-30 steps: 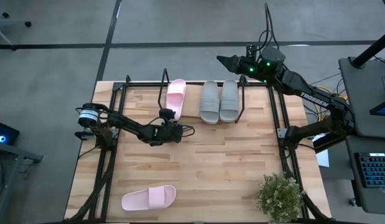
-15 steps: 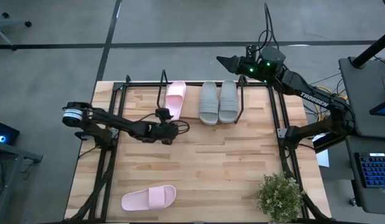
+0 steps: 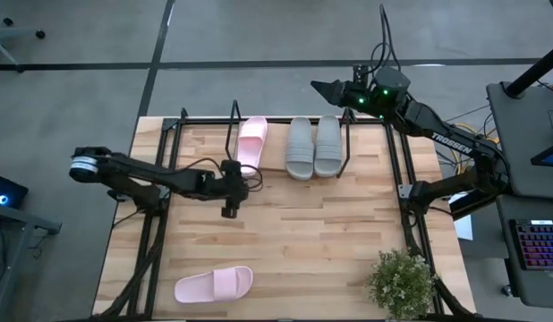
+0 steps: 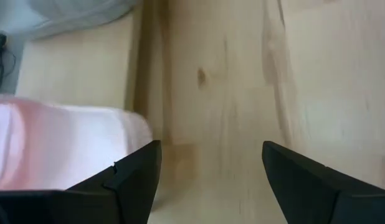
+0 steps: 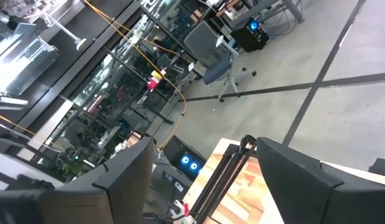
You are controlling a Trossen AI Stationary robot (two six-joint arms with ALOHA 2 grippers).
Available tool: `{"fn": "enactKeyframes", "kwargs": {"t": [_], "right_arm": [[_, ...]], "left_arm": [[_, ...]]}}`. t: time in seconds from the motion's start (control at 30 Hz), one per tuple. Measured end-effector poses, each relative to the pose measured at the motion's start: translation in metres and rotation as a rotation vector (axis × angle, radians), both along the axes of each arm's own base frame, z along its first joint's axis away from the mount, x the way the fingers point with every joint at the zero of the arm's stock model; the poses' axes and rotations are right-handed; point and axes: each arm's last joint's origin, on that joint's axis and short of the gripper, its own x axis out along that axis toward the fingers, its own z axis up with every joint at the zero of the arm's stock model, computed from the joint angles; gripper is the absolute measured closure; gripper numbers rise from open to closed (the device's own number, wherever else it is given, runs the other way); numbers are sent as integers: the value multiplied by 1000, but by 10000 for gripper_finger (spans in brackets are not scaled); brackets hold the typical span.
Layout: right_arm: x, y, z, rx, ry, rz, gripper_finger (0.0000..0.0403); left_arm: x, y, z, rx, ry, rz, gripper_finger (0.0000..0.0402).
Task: Pick and place slides into the shelf
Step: Put the pink slipper on the shelf
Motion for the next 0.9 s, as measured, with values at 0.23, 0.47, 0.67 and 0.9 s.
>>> {"fn": "enactKeyframes", "kwargs": {"t": [0.23, 0.47, 0.67, 0.9], "right_arm": [[1, 1, 2, -9, -13, 34, 120], [1, 2, 2, -35, -5, 64, 124], [3, 6, 1, -54, 8, 99, 125], [5, 10, 1, -102, 30, 118, 121]], "left_arm": [[-21, 0, 47, -65, -203, 45, 140], [-43, 0, 91, -118, -407, 41, 140], [-57, -5, 126, -405, -583, 1, 140], [-72, -13, 142, -858, -562, -25, 140]]}}
